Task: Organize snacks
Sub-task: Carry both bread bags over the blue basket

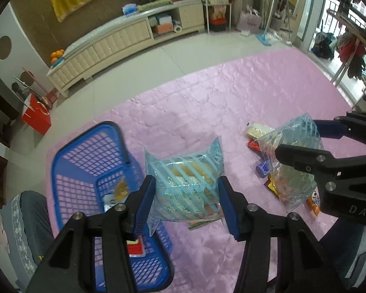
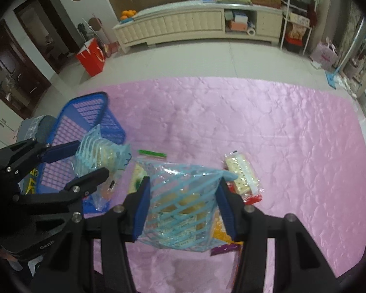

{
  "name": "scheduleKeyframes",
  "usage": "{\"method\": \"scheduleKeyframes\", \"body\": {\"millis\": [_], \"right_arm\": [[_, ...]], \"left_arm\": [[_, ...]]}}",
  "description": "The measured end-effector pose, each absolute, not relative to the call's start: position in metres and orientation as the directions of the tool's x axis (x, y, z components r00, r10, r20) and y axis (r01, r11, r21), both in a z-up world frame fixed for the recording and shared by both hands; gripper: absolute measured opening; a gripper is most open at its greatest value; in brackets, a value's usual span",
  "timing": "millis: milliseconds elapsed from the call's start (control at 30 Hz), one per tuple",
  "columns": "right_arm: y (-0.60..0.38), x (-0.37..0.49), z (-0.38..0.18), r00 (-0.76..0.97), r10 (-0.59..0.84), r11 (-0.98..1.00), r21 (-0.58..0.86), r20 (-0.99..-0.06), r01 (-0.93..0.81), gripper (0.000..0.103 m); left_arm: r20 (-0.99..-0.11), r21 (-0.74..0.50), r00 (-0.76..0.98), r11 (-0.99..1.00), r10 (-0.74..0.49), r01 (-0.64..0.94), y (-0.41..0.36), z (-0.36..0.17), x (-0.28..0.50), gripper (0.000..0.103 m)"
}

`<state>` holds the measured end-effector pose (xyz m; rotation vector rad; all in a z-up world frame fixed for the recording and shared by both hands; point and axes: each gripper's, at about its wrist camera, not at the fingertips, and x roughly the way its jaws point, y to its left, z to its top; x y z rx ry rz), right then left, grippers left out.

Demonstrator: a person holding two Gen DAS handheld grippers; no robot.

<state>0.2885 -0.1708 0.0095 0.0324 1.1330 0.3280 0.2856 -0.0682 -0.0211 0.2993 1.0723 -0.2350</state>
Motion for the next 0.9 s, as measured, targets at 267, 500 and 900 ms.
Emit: {"method": "scheduleKeyframes", "body": {"millis": [267, 500, 900], "right_arm": [[-0.146, 0.265, 0.038, 0.414, 0.303, 0.938, 0.192, -0.858, -0.289, 0.057], [-0.1, 0.257, 0.042, 0.4, 0.345, 0.912, 0.202, -0.849, -0.356, 0.057], [-0.018, 0.264, 0.023, 0.334, 0.39, 0.866, 0.219, -0.858, -0.449, 0.057]], "left_arm": [[-0.857, 0.111, 0.513, 0.954, -0.05, 0.278, -0.026, 0.009, 0.256, 0.05], [-0.85, 0.092, 0.525, 0.974, -0.032, 0.208, 0.029, 0.014, 0.241, 0.05], [-0.868, 0.05, 0.496, 0.995, -0.002, 0.091, 0.108, -0.01, 0.23, 0.05]]}}
